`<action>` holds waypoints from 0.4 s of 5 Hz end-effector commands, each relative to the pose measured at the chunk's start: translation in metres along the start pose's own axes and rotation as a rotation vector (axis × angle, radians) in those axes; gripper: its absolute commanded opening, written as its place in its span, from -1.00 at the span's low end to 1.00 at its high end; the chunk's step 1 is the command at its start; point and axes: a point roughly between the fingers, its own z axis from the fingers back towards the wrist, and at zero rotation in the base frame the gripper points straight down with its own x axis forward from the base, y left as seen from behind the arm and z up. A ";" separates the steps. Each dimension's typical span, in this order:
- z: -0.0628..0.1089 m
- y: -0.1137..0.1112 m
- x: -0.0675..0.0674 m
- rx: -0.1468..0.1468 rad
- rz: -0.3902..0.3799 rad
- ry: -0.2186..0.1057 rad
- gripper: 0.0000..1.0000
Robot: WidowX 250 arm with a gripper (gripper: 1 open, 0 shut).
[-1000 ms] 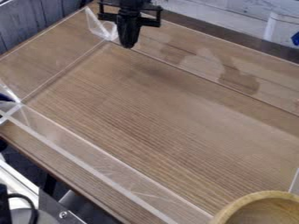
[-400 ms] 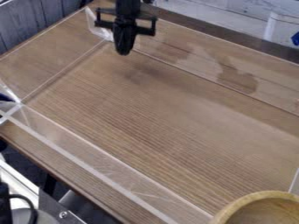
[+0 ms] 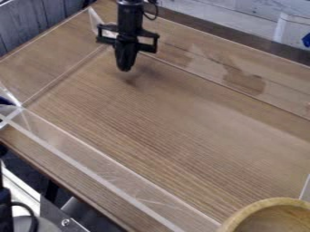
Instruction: Remove the green block from inside the brown bowl and put it on the table
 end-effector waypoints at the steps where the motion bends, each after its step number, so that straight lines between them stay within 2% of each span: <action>1: 0.016 0.008 0.006 0.012 0.016 -0.057 -1.00; 2: 0.018 0.007 0.005 0.006 0.005 -0.058 -1.00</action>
